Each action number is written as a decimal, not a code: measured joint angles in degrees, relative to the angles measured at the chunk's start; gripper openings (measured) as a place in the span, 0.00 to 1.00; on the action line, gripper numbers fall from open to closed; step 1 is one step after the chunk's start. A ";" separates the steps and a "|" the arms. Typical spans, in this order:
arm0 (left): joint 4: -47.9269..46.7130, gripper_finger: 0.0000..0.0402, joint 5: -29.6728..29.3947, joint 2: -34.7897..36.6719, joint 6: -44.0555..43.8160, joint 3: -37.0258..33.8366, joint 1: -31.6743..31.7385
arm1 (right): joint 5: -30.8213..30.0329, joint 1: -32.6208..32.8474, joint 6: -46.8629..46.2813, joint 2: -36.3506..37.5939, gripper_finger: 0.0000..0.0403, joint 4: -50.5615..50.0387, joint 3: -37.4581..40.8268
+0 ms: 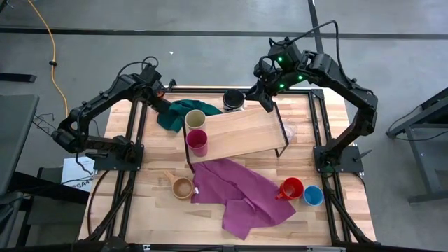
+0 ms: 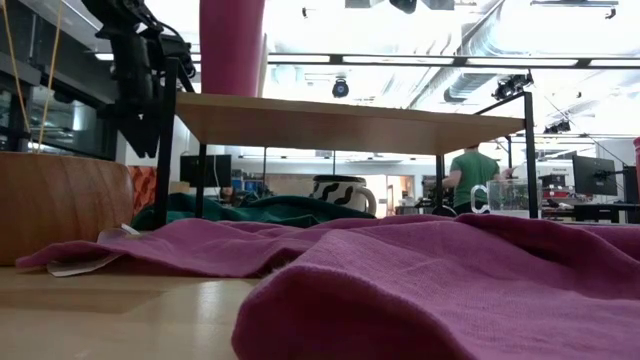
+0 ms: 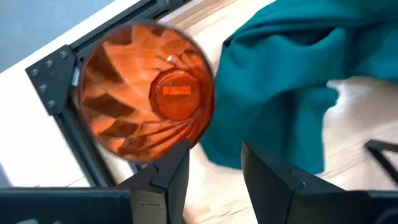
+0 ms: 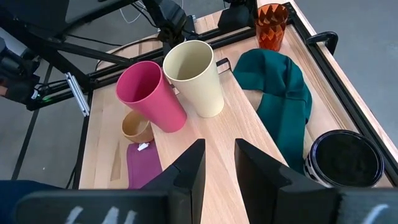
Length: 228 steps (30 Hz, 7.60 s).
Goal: Stack small to large cups/mugs on shelf
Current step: Put the red cup on the shelf
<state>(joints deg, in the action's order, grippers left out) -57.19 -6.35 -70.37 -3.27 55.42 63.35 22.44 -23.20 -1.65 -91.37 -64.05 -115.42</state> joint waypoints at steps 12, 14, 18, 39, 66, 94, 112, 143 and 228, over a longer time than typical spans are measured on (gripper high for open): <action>0.67 0.33 3.07 -0.02 -2.06 0.00 -0.86 | -0.02 0.00 0.33 -0.02 0.19 0.00 0.00; 1.08 0.33 3.10 -0.02 -2.76 0.00 -1.72 | -0.03 0.01 0.50 -0.02 0.19 0.00 0.00; 2.68 0.33 3.27 -0.02 -3.19 0.00 -2.97 | -0.04 0.00 1.07 -0.02 0.19 0.00 0.00; 4.76 0.33 0.70 -0.02 -6.21 0.00 -3.37 | -0.02 0.01 1.55 -0.02 0.19 -0.15 0.00; 4.85 0.33 5.88 -0.02 -5.31 0.00 -3.41 | 0.00 0.02 1.68 -0.02 0.19 -0.48 0.00; 6.06 0.33 1.68 -9.76 5.24 14.46 -5.25 | 0.02 0.00 -0.69 -0.04 0.19 -0.48 0.00; -14.75 0.33 -2.07 -22.00 16.00 31.43 -0.64 | -2.25 0.00 0.47 -0.04 0.19 -0.46 0.00; -18.76 0.33 -1.47 -25.79 11.65 31.65 0.37 | -2.34 0.00 1.60 -0.04 0.19 -0.44 0.02; -23.58 0.22 -2.23 -31.23 -6.17 31.08 -0.37 | 2.50 -0.04 12.19 2.03 0.19 -6.99 0.02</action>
<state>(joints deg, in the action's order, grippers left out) -80.77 -8.58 -101.60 -9.43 86.50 62.98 24.93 -23.24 10.54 -89.34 -71.05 -115.39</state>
